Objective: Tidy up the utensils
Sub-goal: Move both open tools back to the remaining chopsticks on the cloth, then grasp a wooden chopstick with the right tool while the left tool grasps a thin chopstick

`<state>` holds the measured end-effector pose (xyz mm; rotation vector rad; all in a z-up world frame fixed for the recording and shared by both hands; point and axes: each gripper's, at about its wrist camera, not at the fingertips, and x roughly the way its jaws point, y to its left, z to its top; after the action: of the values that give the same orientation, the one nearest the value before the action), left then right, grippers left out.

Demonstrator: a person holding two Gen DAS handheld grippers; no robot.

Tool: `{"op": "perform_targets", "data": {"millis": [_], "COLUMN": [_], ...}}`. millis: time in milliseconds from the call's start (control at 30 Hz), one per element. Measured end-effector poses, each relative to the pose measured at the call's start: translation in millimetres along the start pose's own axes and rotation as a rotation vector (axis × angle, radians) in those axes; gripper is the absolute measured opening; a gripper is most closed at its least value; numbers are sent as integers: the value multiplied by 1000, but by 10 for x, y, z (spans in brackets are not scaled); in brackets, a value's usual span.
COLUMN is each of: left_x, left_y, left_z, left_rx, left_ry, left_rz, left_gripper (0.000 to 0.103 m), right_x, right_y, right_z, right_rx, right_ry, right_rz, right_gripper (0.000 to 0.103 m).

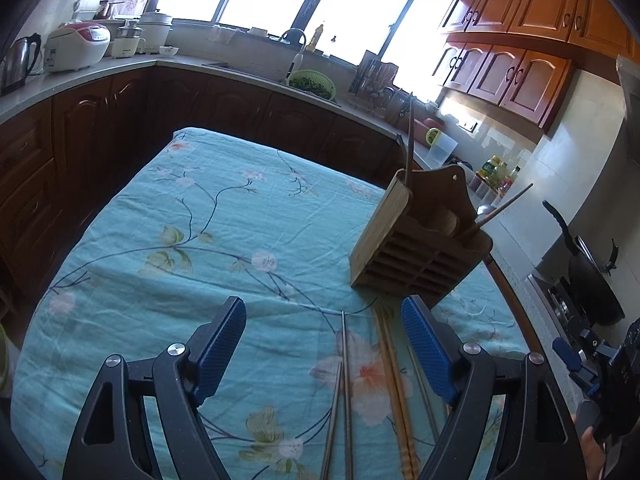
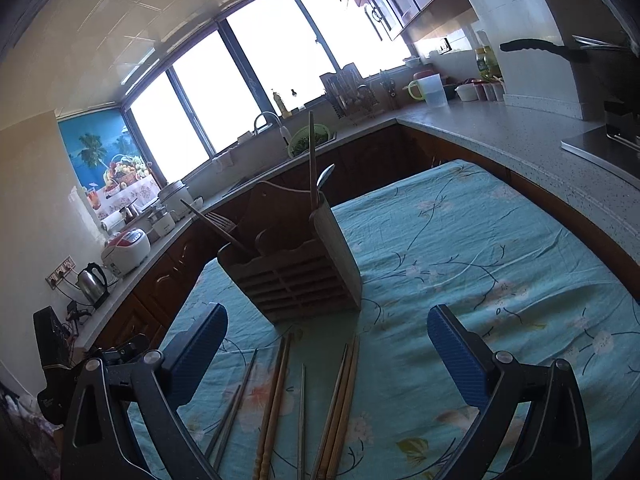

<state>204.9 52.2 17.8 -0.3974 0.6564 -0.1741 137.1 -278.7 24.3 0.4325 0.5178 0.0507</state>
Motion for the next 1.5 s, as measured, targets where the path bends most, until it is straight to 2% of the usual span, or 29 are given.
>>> {"op": "perform_targets", "data": {"millis": [267, 433, 633, 733, 800, 900, 967, 1000, 1067, 1200, 1367, 1500], "left_x": [-22, 8, 142, 221, 288, 375, 461, 511, 628, 874, 1204, 1423], "left_y": [10, -20, -83, -126, -158, -202, -251, -272, -315, -390, -443, -445], "left_z": [-160, -178, -164, -162, -151, -119, -81, -62, -15, 58, 123, 140], "left_rx": [5, 13, 38, 55, 67, 82, 101, 112, 133, 175, 207, 211], "left_ry": [56, 80, 108, 125, 139, 159, 180, 194, 219, 257, 315, 346], "left_rz": [25, 30, 30, 30, 34, 32, 27, 26, 20, 26, 39, 51], "left_gripper": [80, 80, 79, 79, 79, 75, 63, 60, 54, 50, 39, 37], "right_x": [70, 102, 179, 246, 306, 438, 538, 586, 697, 931, 1227, 1424], "right_y": [10, 22, 17, 10, 20, 29, 35, 43, 61, 78, 99, 88], "right_z": [-248, -271, -297, -307, -310, -311, -303, -294, -276, -246, -220, -234], "right_rx": [-13, -20, -25, -30, -39, -55, -61, -67, -78, -93, -125, -154], "right_ry": [54, 65, 88, 109, 131, 170, 193, 203, 226, 263, 315, 353], "right_rz": [-32, -40, -57, -67, -79, -90, -88, -91, -88, -85, -104, -122], "right_gripper": [100, 100, 93, 83, 68, 51, 43, 38, 34, 28, 20, 18]}}
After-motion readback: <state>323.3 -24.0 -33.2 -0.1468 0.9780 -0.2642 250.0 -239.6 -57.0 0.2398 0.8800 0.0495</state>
